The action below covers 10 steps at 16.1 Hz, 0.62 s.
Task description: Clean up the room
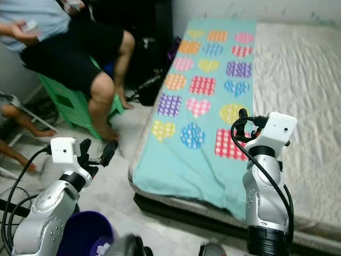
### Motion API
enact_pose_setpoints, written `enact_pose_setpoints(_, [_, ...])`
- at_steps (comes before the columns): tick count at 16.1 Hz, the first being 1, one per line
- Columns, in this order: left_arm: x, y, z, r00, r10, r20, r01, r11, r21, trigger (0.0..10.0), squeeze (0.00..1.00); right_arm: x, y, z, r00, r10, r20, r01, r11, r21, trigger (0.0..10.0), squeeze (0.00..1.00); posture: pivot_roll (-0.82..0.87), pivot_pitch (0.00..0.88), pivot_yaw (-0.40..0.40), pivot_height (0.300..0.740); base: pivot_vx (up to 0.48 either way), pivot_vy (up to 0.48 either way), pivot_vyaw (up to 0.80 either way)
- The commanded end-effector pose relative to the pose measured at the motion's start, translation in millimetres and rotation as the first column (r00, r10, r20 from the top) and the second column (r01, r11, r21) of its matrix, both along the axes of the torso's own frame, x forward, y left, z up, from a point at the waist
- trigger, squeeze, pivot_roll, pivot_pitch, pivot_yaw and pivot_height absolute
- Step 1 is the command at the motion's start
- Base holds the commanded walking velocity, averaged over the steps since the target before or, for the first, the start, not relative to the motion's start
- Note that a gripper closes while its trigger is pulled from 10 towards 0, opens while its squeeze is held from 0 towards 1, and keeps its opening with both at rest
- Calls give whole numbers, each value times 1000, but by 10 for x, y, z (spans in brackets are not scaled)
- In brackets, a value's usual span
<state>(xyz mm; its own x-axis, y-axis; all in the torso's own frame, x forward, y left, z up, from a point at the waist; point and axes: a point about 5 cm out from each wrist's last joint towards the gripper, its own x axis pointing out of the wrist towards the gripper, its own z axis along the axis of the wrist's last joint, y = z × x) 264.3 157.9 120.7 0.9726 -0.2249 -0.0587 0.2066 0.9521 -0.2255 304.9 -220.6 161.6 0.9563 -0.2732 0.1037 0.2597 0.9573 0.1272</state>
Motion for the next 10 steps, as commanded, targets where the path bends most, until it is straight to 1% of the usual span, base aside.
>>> enact_pose_setpoints(1, [3, 39, -40, 1000, 9, -15, -9, 1000, 16, 10000, 0, 36, 60, -15, 1000, 19, -5, -19, 1000, 4, 10000, 0, -173, 58, 102, 740, 0, 0, 0])
enact_pose_setpoints(3, [22, 38, -44, 1000, 13, -11, -13, 1000, 23, 10000, 0, 48, 58, -13, 1000, 20, -2, -20, 1000, -2, 10000, 0, -174, 52, 102, 740, 0, 0, 0])
enact_pose_setpoints(6, [32, 62, -64, 1000, 26, -2, -26, 998, 56, 10000, 0, 54, 70, -22, 1000, 22, -3, -23, 1000, -4, 10000, 0, -175, 48, 100, 740, 0, 0, 0])
enact_pose_setpoints(8, [40, 151, -96, 997, 82, 5, -82, 993, 88, 10000, 0, 50, 120, -70, 999, 36, -12, -36, 999, 2, 10000, 0, -173, 44, 96, 740, 0, 0, 0])
enact_pose_setpoints(9, [61, 232, -139, 989, 147, -1, -145, 981, 128, 10000, 0, 47, 164, -130, 998, 54, -23, -54, 999, 6, 10000, 0, -170, 36, 96, 740, 0, 0, 0])
enact_pose_setpoints(10, [66, 254, -152, 986, 164, -3, -162, 977, 140, 10000, 0, 46, 175, -146, 998, 58, -26, -58, 998, 7, 10000, 0, -170, 36, 96, 740, 0, 0, 0])
